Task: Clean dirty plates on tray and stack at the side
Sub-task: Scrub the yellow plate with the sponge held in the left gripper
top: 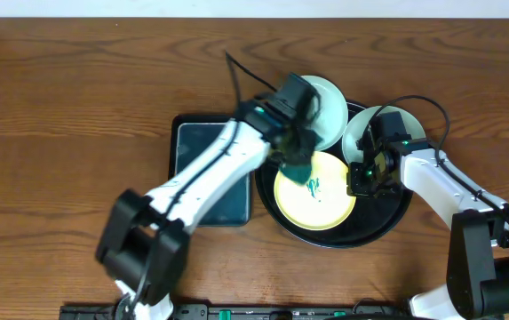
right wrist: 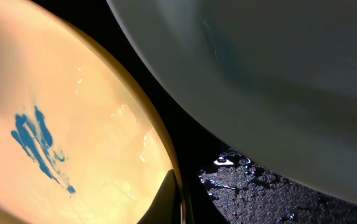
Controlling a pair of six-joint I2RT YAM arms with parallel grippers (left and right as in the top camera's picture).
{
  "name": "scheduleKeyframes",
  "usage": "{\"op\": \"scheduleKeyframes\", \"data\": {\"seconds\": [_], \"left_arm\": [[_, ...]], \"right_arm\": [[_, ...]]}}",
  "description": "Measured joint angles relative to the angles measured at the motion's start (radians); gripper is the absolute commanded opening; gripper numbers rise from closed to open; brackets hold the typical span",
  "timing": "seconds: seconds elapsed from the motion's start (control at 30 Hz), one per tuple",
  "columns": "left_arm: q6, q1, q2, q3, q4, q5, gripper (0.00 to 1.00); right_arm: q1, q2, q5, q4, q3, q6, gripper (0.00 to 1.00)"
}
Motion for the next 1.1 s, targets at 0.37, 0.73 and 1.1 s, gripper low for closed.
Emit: {"op": "scheduleKeyframes", "data": {"seconds": [0.37,0.73,1.1], "left_arm": [[0.003,-0.109,0.148,0.0,0.0,0.011,0.08],[0.0,-0.167,0.208,0.0,0.018,-0.015,0.07],[-0.001,-0.105,0.215,0.001,0.013,-0.089,0.08]], "right_arm": [[0.0,0.0,0.0,0.0,0.0,0.0,0.01],[0.0,0.0,0.002,-0.002,0.0,0.0,0.01],[0.002,0.0,-0.01,-0.008,0.0,0.004,0.01]]}}
